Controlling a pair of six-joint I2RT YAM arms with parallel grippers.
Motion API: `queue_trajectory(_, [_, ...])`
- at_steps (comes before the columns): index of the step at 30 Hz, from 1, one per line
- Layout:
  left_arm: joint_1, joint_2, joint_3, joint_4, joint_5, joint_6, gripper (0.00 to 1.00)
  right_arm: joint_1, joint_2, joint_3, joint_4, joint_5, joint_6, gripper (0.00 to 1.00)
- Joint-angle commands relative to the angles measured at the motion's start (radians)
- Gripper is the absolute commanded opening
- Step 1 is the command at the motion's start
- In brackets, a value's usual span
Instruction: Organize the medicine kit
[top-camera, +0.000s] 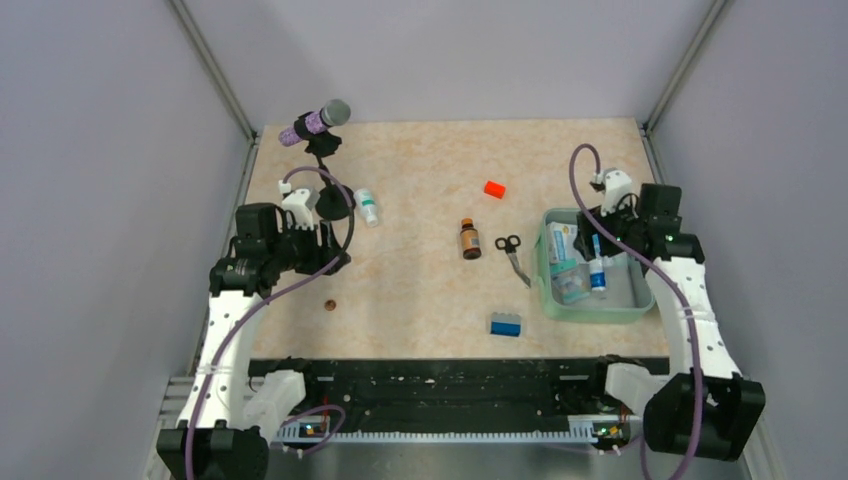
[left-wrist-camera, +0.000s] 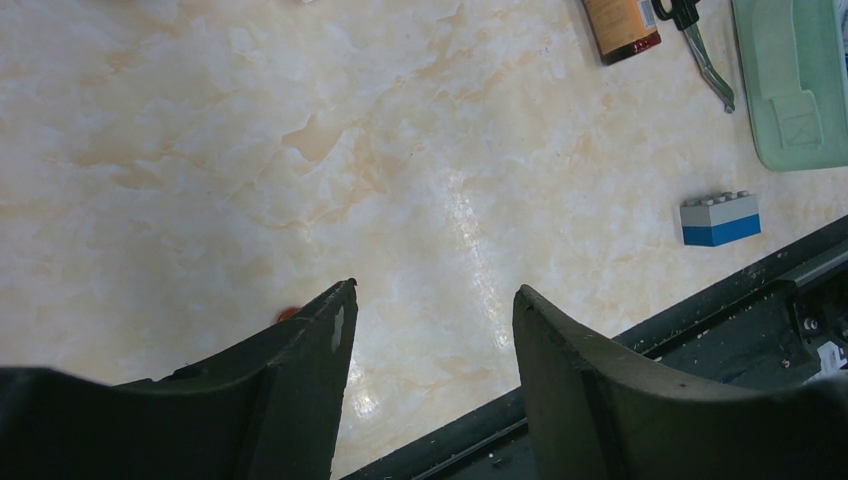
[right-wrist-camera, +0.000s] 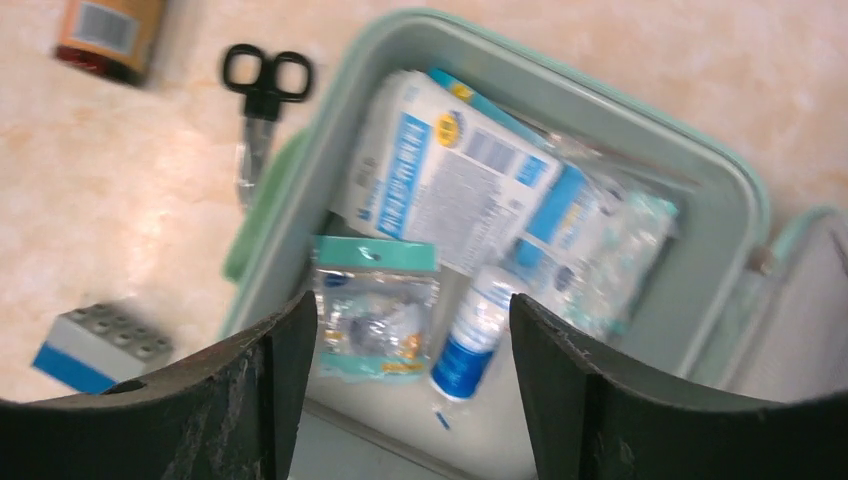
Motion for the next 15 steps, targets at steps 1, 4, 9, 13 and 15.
queue_trajectory(1, [0.004,-0.027,-0.009,0.042,0.022,0.004,0.63,0.154,-0.001,0.011,0.035,-0.041,0.057,0.70])
queue_trajectory(4, [0.004,-0.043,-0.004,0.034,0.019,0.009,0.63,0.265,0.062,0.032,0.077,-0.037,0.134,0.70])
queue_trajectory(9, [0.003,-0.055,0.002,0.019,0.014,0.018,0.63,0.355,0.248,0.135,0.102,-0.183,0.308,0.88])
queue_trajectory(13, [0.003,-0.055,0.005,0.015,0.013,0.018,0.63,0.472,0.361,0.205,0.141,-0.164,0.355,0.95])
queue_trajectory(15, [0.003,-0.053,0.007,0.013,0.011,0.019,0.63,0.514,0.410,0.233,0.164,-0.118,0.368,0.95])
